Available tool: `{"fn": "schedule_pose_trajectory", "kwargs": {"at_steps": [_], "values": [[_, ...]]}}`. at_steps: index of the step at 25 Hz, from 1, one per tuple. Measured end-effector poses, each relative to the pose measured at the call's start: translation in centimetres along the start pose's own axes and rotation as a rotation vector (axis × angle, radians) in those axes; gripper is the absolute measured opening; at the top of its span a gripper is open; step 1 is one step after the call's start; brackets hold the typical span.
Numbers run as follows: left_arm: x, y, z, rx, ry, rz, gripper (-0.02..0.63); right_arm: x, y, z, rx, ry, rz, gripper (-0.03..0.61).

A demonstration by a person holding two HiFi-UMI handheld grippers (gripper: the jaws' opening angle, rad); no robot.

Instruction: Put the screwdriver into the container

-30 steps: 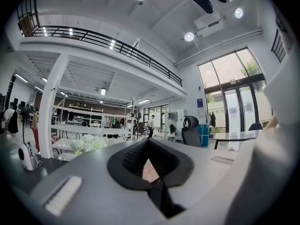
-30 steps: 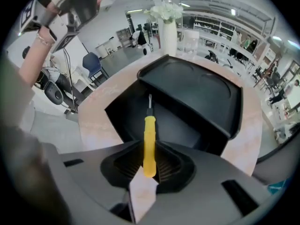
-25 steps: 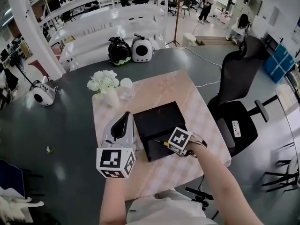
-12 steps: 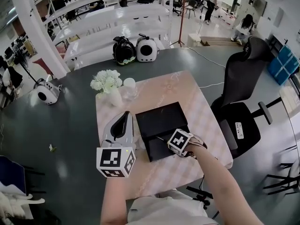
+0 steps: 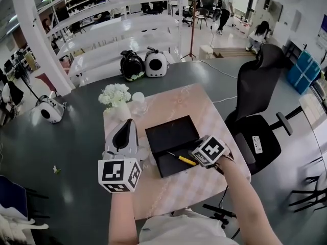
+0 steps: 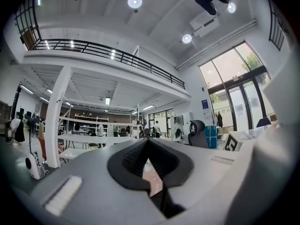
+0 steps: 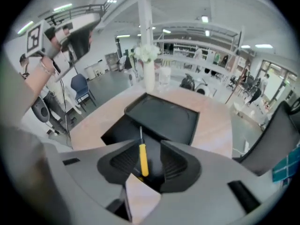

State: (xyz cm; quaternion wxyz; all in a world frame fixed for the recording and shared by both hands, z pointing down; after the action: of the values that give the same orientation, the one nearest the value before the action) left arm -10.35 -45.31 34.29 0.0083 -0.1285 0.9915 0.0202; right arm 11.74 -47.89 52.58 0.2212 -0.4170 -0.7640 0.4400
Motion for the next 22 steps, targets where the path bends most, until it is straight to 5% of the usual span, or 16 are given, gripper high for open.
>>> {"fn": "schedule_pose_trajectory", "kwargs": {"at_steps": [9, 15, 22], "values": [[-0.5, 1.3, 4.6, -0.108, -0.046, 0.001, 0.008, -0.5, 15.7, 6.0, -0.574, -0.051, -0.347, 0.008], [-1.0, 2.2, 8.0, -0.199, -0.070, -0.004, 0.008, 2.2, 24.6, 8.1, -0.959, -0.072, -0.444, 0.005], [-1.5, 3.4, 11.2, -0.277, -0.084, -0.018, 0.008, 4.6, 30.9, 8.7, -1.121, -0.022, -0.675, 0.004]]}}
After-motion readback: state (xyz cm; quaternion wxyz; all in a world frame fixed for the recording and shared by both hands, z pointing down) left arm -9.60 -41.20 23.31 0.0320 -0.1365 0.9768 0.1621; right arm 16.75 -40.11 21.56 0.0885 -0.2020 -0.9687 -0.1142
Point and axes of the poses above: the fingertips, and each gripper's own axes: y backward along the fingers, x to its left, z out of its top, the point moved 4 cm from there along y, backward along the fingers
